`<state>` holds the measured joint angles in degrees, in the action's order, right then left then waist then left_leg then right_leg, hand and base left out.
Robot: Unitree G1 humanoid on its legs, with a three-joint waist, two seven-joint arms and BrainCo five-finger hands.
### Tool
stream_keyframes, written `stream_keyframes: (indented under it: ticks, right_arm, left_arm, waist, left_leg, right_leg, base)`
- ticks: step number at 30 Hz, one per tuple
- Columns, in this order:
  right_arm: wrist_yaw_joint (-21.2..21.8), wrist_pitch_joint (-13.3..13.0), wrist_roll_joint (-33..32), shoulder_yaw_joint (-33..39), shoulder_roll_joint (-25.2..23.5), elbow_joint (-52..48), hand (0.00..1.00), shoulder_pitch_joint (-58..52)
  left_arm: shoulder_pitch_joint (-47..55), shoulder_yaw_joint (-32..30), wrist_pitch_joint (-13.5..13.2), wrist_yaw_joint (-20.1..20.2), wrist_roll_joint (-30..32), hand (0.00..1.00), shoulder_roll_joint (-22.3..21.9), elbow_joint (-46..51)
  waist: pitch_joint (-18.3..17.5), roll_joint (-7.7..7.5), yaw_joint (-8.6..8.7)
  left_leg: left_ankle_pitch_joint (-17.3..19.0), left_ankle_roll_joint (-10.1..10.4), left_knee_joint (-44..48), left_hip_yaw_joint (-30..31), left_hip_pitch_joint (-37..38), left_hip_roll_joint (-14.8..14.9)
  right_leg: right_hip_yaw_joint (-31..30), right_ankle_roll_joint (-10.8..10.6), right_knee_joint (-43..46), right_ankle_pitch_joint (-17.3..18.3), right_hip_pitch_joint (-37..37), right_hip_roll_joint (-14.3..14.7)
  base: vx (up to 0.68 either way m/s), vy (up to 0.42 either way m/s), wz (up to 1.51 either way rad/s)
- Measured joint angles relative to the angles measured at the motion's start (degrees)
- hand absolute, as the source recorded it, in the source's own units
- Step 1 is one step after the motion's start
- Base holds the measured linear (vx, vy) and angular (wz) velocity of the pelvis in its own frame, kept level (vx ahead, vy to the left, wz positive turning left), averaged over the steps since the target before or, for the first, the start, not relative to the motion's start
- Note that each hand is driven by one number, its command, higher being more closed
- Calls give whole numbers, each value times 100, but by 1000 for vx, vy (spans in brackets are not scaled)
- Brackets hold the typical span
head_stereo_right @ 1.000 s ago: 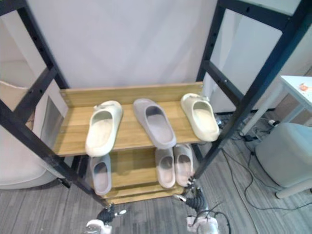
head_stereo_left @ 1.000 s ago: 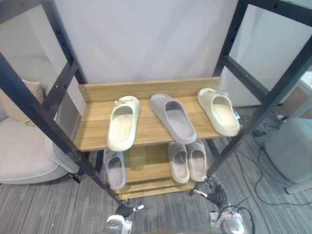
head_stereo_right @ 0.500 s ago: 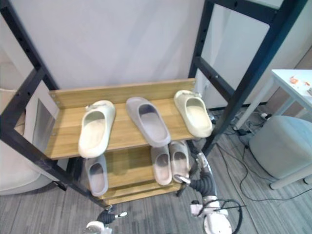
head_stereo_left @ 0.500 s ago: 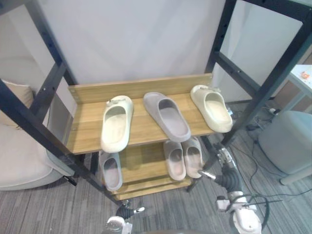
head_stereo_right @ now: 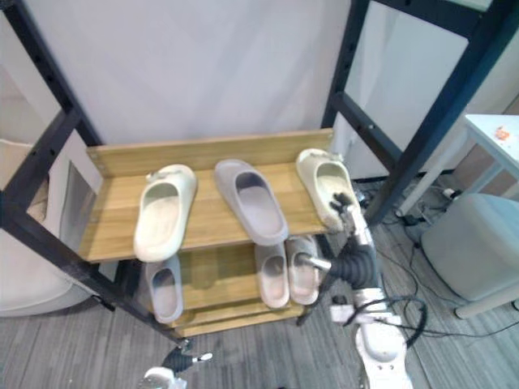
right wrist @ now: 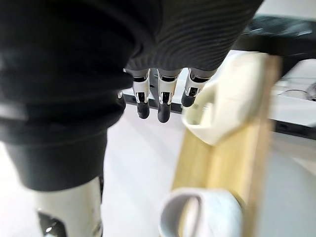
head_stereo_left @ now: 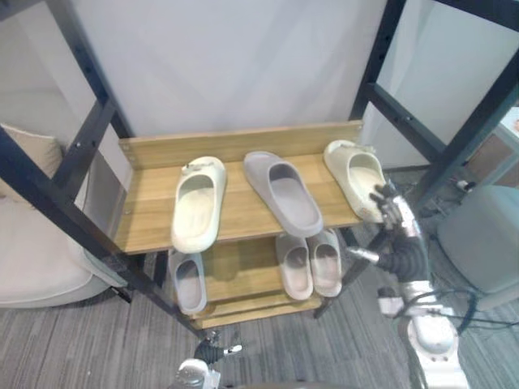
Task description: Organize the slippers on the shoe rack
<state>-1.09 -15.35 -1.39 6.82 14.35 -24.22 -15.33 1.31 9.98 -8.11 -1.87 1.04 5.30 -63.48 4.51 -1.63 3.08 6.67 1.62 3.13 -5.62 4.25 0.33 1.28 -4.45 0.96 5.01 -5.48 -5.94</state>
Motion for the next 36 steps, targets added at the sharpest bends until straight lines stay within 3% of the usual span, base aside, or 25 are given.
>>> stream_keyframes:
  ticks: [8, 21, 36]
  right_arm:
    - [-8, 0, -335, 101, 477, 75, 0, 700]
    - [7, 163, -563, -384, 1081, 1739, 0, 2023]
    - [6, 338, -767, -1070, 1313, 3350, 0, 3489]
  left_arm:
    - [13, -6, 0, 105, 8, 0, 6, 54]
    - [45, 9, 2, 215, -1, 0, 20, 95]
    - [61, 8, 1, 217, -15, 0, 67, 302]
  waist:
    - [-4, 0, -4]
    - [-94, -79, -77]
    - [-19, -207, -247]
  left_leg:
    - [-1, 0, 0, 16, -28, -19]
    - [-93, -35, -21, 253, -186, -72]
    - [-361, -33, -315, 458, -228, -98]
  right_leg:
    - [15, -2, 6, 1, 20, 6]
    - [242, -1, -22, 0, 54, -20]
    - [441, 53, -35, -43, 96, -25]
  base:
    - [1, -2, 1]
    - [-11, -11, 8]
    - [-19, -11, 8]
